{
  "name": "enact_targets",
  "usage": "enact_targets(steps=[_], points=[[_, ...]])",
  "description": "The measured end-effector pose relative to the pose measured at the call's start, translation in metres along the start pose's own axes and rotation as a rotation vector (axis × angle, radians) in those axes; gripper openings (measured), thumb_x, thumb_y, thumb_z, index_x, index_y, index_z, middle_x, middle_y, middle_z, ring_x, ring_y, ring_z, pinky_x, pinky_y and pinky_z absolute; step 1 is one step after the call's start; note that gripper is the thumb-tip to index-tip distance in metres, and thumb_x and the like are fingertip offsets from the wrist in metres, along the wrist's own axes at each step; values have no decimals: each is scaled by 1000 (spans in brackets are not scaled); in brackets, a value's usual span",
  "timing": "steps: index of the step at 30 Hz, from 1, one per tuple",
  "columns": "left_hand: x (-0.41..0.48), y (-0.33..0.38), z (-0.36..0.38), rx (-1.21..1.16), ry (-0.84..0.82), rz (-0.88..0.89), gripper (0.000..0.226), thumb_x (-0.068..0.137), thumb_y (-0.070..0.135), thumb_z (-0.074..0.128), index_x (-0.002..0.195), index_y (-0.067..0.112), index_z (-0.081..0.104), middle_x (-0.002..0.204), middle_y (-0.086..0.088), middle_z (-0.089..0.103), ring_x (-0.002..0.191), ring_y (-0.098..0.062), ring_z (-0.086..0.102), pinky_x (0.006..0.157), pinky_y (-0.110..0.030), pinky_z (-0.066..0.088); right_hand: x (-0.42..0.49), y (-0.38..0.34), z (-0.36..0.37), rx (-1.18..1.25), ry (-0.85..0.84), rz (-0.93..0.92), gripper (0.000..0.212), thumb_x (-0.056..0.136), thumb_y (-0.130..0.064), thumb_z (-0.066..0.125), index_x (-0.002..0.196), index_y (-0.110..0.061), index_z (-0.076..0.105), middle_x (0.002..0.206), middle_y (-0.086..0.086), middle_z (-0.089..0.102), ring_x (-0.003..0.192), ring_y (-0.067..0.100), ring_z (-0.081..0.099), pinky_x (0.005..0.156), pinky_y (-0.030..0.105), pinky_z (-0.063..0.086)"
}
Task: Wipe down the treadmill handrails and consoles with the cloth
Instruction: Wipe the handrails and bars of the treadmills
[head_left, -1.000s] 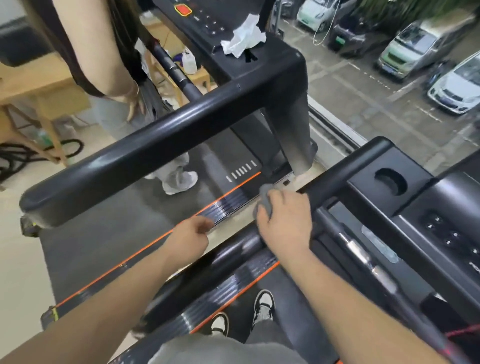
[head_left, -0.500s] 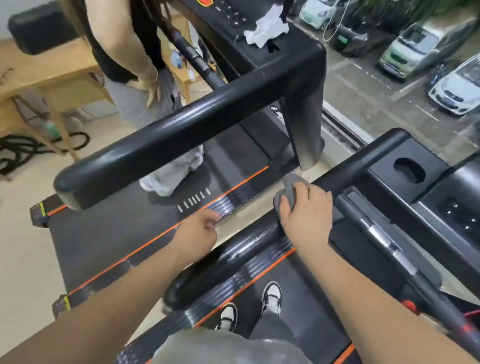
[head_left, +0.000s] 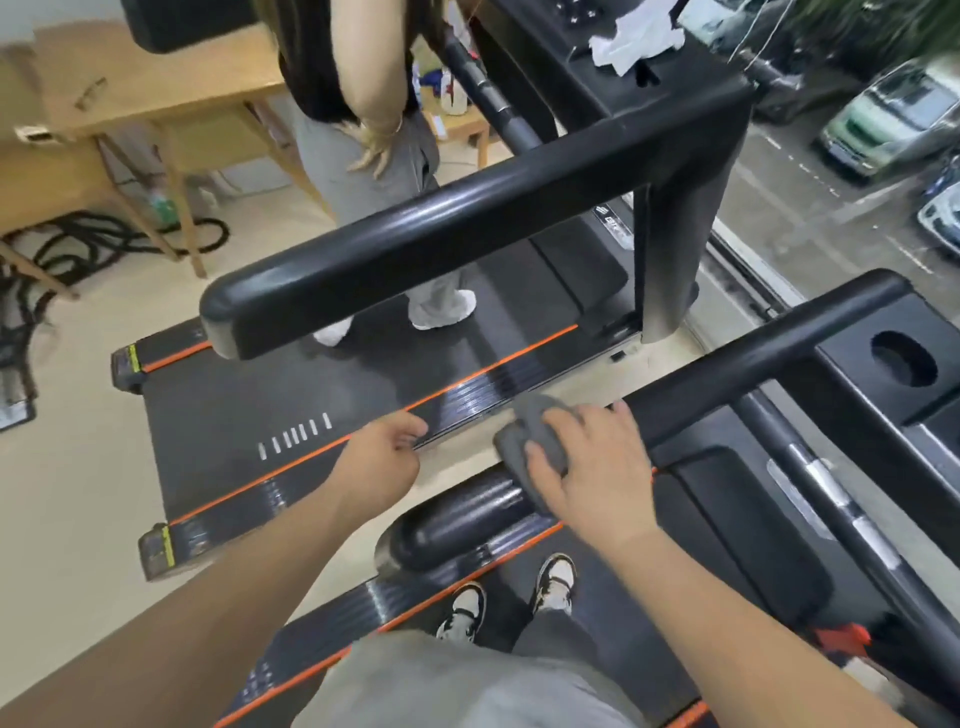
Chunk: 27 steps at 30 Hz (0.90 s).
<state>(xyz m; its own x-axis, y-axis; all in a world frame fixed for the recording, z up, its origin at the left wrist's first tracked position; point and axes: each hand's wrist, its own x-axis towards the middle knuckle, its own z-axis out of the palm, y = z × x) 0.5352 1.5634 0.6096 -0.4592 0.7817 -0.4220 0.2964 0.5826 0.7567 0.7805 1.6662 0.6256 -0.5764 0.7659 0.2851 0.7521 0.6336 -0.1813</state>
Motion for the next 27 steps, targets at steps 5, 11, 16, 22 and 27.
enact_targets(steps=[5,11,16,22,27], points=[[-14,-17,-5,-64,44,-3,38,88,-9,50,104,19,70,110,-1,71,103,-15,66,104,-27,47,-11,-57,3,-30,-10,218,38,94,-38,60,115,-7,67,94,18,57,94,40,54,102,60,40],[-18,-26,-20,-112,74,-57,41,77,-9,48,101,14,72,102,-5,74,98,-24,70,99,-40,54,-31,-135,13,47,-246,-262,43,88,-55,57,116,-23,63,95,9,57,95,35,58,115,55,35],[-24,-23,-14,-79,105,1,38,85,-8,49,96,21,71,102,-1,73,100,-21,69,101,-40,52,-2,-72,0,-24,-189,-193,45,87,-60,56,112,-25,69,88,7,64,87,34,63,98,49,47],[-44,-44,-2,-164,173,-48,42,93,-3,53,91,35,70,101,8,74,96,-13,69,102,-37,52,19,-41,-6,-188,-216,120,39,87,-51,56,102,-18,71,82,12,64,81,38,62,94,52,40],[-49,-48,-16,-215,274,-84,20,98,10,57,95,25,72,97,10,73,96,-14,67,97,-34,51,-6,-137,6,-30,-425,-144,44,83,-61,53,98,-22,67,86,11,63,85,35,59,93,51,45]])
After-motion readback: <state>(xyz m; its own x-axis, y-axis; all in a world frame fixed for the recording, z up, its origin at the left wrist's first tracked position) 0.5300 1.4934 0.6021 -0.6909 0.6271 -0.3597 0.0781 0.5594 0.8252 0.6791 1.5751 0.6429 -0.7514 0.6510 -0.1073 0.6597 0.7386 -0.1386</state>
